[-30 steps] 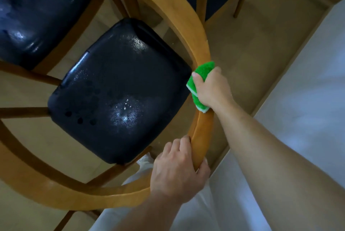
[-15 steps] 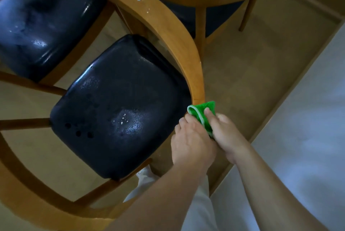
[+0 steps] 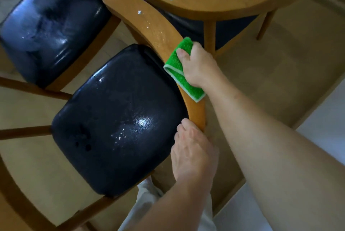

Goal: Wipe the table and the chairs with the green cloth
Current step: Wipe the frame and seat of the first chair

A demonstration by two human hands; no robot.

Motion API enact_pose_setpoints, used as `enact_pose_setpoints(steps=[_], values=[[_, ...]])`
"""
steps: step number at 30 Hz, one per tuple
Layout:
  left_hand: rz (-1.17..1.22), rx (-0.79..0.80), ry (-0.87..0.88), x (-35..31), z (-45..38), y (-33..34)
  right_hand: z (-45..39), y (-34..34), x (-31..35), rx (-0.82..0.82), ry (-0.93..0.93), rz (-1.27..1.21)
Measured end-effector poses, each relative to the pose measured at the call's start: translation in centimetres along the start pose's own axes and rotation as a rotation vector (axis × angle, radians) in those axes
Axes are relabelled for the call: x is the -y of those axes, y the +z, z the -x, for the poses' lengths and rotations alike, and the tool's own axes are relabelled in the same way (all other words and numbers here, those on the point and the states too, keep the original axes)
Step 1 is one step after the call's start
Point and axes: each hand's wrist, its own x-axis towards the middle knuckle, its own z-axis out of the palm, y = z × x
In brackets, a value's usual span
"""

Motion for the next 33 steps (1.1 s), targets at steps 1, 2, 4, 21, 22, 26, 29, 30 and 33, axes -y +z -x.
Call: enact_pose_setpoints(steps=[1, 2, 4, 21, 22, 26, 29, 30, 33], values=[[0.002, -0.005, -0.01, -0.2, -0.1, -0.1, -1.0, -0.1, 0.5, 0.012, 0.001, 0.004], [0.01, -0.012, -0.022, -0.4, -0.4, -0.1, -1.6, -0.2, 0.8, 0.025, 0.005, -0.001], [0.039, -0.035, -0.058, -1.2, -0.9, -0.2, -1.0, -0.4, 0.7, 0.056, 0.01, -0.009], [0.157, 0.003, -0.297, -2.9, -3.8, -0.1, -3.2, 0.7, 2.1, -0.022, -0.091, 0.167], [0.145, 0.0, -0.297, -2.9, -3.8, 0.0, -4.6, 0.7, 3.0, -0.011, -0.11, 0.181], [0.137, -0.015, -0.293, -2.8, -3.7, 0.1, -7.1, 0.8, 4.5, 0.034, -0.142, 0.194], [0.143, -0.014, -0.298, -3.0, -3.7, 0.1, -5.0, 0.7, 3.3, 0.016, -0.149, 0.219], [0.146, -0.018, -0.303, -3.0, -3.7, 0.1, -3.7, 0.6, 2.6, 0.008, -0.144, 0.225], [0.172, -0.001, -0.303, -3.1, -3.6, -0.3, 1.0, 0.1, 0.2, 0.019, -0.142, 0.186]])
